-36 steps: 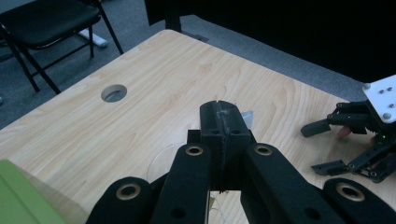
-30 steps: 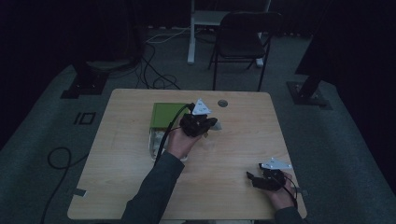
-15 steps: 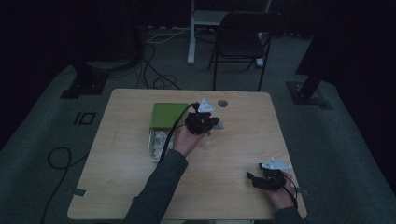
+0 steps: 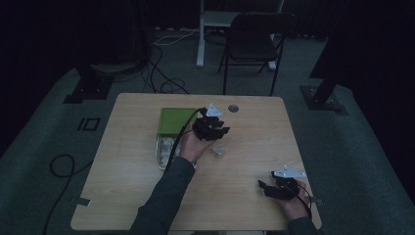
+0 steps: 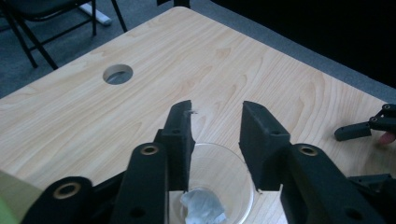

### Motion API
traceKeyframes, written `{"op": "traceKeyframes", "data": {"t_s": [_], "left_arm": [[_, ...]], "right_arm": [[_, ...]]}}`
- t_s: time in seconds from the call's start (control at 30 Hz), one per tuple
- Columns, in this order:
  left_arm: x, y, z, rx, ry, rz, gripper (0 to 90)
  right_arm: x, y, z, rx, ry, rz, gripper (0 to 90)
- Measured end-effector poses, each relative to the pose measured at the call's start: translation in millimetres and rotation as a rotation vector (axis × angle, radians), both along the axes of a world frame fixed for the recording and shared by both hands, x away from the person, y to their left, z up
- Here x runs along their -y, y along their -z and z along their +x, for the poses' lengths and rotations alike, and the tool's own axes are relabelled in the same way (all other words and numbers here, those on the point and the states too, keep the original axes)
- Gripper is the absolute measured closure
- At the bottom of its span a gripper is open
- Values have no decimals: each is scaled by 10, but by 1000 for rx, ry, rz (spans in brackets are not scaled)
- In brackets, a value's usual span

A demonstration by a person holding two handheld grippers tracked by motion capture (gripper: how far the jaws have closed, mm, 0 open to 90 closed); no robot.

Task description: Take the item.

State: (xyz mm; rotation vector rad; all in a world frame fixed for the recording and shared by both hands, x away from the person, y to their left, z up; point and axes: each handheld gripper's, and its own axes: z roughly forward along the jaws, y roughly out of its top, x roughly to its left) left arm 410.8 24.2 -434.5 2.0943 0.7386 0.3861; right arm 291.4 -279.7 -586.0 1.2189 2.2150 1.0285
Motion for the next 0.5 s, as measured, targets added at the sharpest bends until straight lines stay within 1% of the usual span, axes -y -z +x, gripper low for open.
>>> {"op": "traceKeyframes", "data": {"t_s": [0.2, 0.23, 0.3, 0.33, 0.37, 0.43, 0.5], "left_arm": [[-83, -24, -55, 6, -4, 9, 607], [-132, -35, -84, 9, -6, 16, 607], [-196, -38, -119, 20, -11, 7, 602], [-229, -31, -135, 22, -21, -1, 601], [-265, -24, -143, 20, -26, 1, 601], [-337, -7, -161, 19, -36, 24, 600], [-384, -6, -185, 26, -43, 32, 596]], "right_arm": [[0, 0, 0, 0, 1, 1, 302], [0, 0, 0, 0, 0, 0, 302], [0, 0, 0, 0, 0, 0, 302], [0, 0, 0, 0, 0, 0, 302], [0, 0, 0, 0, 0, 0, 302], [0, 0, 0, 0, 1, 0, 302], [0, 0, 0, -1, 1, 1, 301]]}}
